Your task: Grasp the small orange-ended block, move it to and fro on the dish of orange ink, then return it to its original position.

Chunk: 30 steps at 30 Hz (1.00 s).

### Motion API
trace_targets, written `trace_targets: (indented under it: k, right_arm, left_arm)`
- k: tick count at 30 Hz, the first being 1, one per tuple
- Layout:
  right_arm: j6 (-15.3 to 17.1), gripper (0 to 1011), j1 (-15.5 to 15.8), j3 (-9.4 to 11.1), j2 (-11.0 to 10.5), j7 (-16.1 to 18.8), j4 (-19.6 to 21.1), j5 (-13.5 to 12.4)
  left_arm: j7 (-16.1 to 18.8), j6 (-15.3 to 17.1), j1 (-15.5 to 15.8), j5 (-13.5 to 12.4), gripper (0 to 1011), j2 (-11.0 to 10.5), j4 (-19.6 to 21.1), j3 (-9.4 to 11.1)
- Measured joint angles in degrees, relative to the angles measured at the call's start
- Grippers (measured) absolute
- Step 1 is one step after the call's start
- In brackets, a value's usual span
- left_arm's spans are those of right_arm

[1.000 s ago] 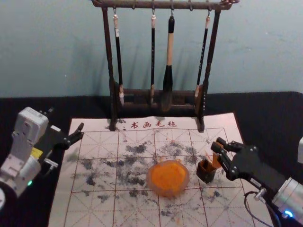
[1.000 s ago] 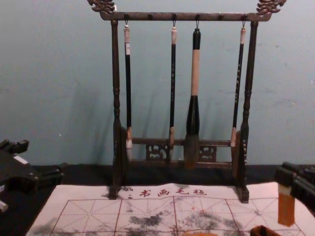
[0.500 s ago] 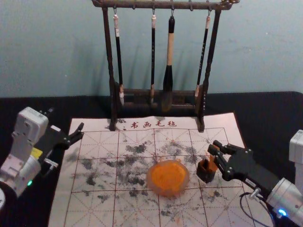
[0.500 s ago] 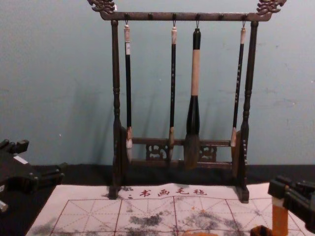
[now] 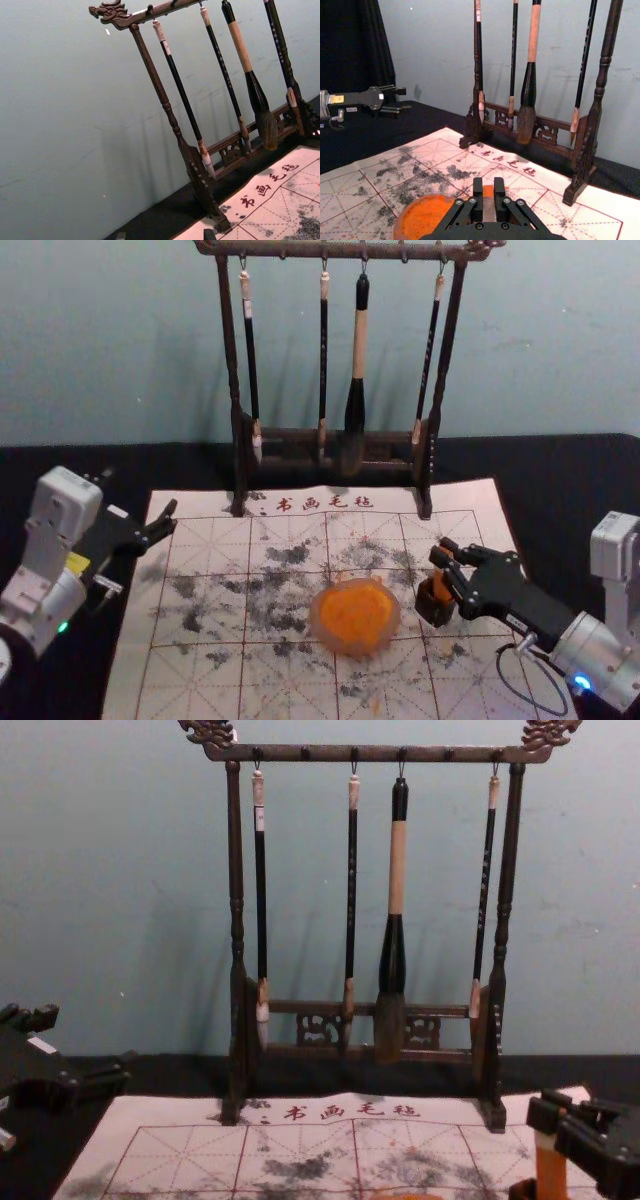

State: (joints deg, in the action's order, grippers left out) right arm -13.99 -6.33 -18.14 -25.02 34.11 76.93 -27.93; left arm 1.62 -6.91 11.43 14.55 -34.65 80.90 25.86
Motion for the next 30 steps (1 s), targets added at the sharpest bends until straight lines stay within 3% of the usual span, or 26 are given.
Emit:
trace_targets:
  k: [30]
  right_arm:
    - [-1.3, 88, -1.8, -0.9, 2.0, 1.1, -5.5, 0.1]
  left_arm:
    - [0.0, 0.0, 0.0, 0.0, 1001, 0.0, 0.0, 0.0]
